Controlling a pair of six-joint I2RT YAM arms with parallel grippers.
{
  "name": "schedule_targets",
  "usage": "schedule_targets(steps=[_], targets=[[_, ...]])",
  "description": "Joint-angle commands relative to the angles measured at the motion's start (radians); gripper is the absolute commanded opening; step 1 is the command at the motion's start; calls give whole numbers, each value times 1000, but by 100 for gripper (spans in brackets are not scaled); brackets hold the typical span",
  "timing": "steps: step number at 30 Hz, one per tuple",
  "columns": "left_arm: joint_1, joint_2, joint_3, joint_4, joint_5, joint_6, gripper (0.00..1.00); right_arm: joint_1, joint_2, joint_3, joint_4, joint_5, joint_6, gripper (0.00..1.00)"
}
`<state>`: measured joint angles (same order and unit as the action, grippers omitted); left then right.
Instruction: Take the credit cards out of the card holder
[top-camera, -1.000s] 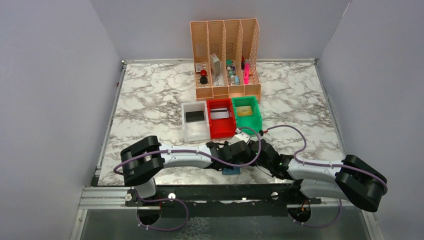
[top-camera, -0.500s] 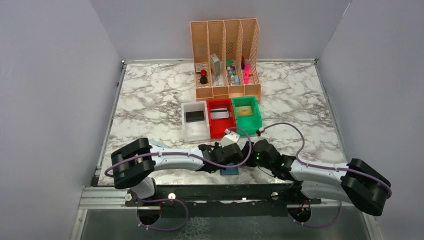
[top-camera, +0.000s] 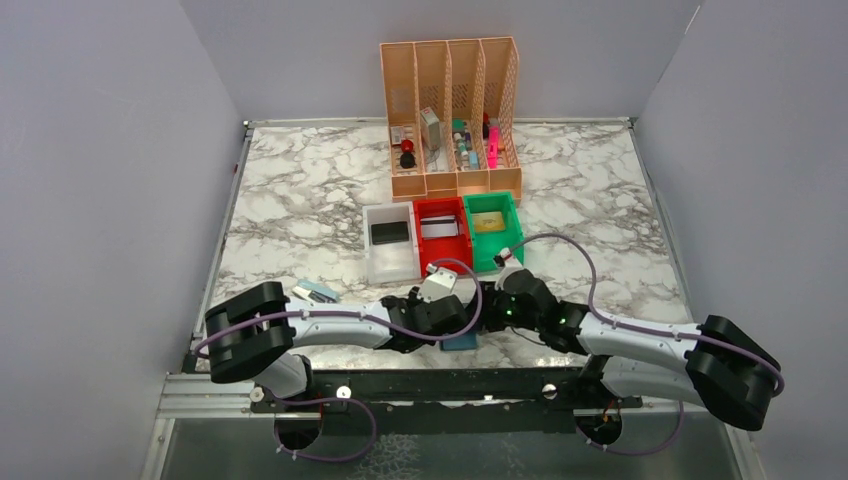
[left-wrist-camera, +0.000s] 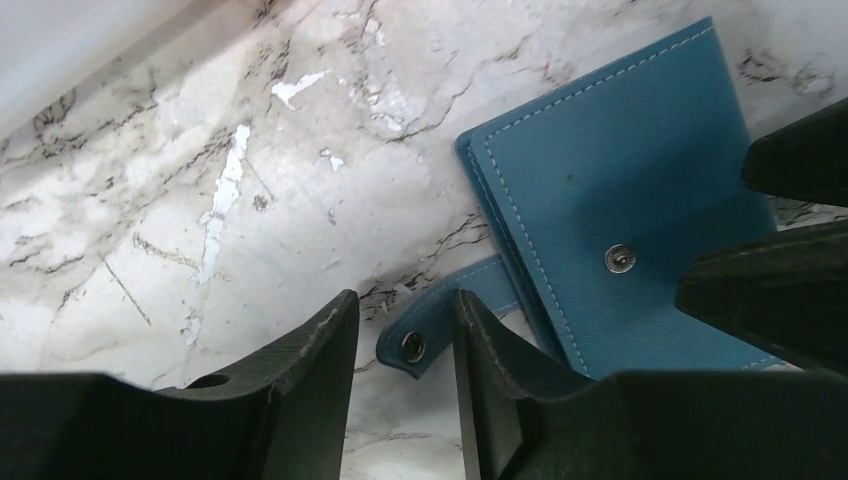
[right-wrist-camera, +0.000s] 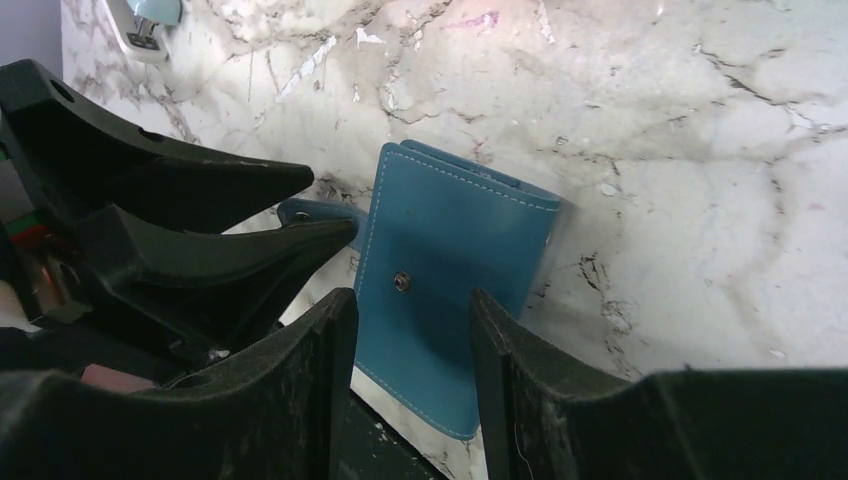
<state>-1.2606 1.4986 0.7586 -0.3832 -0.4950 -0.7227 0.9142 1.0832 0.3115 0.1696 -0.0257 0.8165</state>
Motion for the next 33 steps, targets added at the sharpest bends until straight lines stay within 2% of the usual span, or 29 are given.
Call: schedule_targets(steps=[1, 7, 12, 15, 23, 27, 33], targets=[[5, -39, -36, 27, -32, -38, 44, 0, 41, 42, 24, -79, -41, 50], [17, -48, -72, 119, 10, -25, 42, 1, 55, 59, 10, -93, -46, 50], [21, -66, -95, 176, 39, -21, 21, 2, 46, 71, -33, -81, -59, 51], [21, -87, -107, 187, 49, -29, 1, 2, 53, 94, -82, -71, -74, 52], [21, -267, -160, 214, 44, -34, 0, 19, 62, 164, -177, -70, -122, 56], [21, -367, -182, 232, 72, -14, 0, 43, 73, 215, -243, -25, -140, 57], [20, -437, -180, 244, 157, 9, 0, 60, 98, 253, -270, -8, -128, 59]])
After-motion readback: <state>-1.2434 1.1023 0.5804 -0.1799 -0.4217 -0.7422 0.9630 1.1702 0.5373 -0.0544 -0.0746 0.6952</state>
